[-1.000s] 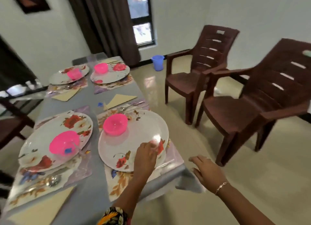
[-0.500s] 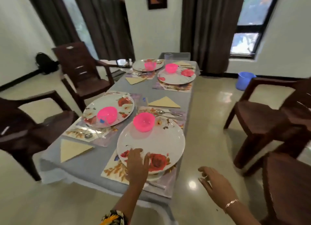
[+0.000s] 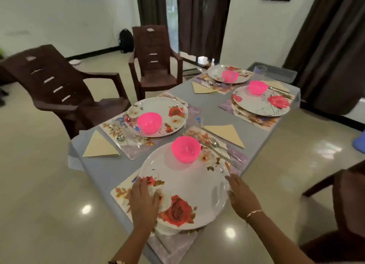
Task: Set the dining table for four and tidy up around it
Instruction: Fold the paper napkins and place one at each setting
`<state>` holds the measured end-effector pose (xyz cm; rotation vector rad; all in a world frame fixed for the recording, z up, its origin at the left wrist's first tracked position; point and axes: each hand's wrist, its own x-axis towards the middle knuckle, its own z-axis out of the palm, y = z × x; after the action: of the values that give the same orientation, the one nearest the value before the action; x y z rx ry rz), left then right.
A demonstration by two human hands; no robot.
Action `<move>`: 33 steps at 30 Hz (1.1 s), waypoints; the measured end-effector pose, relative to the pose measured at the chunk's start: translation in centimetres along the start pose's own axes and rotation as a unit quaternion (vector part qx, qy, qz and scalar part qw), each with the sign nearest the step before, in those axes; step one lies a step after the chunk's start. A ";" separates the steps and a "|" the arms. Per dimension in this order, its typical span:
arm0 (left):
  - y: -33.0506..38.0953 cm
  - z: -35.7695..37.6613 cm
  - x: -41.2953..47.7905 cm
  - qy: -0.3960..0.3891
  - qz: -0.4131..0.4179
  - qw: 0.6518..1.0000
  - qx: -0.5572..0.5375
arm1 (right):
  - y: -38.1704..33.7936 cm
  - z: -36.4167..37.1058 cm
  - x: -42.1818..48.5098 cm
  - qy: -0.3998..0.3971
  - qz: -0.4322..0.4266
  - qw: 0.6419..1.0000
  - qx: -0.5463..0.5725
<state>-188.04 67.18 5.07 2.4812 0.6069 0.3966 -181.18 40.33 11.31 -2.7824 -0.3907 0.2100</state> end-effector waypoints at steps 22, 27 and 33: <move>8.9 4.4 -6.3 -0.055 0.060 0.986 0.144 | 8.8 2.3 16.2 -0.140 -0.214 0.951 -0.171; 9.5 3.6 -7.9 0.050 -0.135 0.983 0.110 | 8.7 2.7 16.7 -0.103 -0.231 0.956 -0.150; 7.6 4.4 -9.6 0.113 -0.254 0.960 0.035 | 7.0 0.6 15.5 0.027 -0.319 0.946 0.042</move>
<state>-191.93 54.85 4.47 2.2435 1.3315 0.4601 -164.85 38.59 6.89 -2.4169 -1.1978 -0.0055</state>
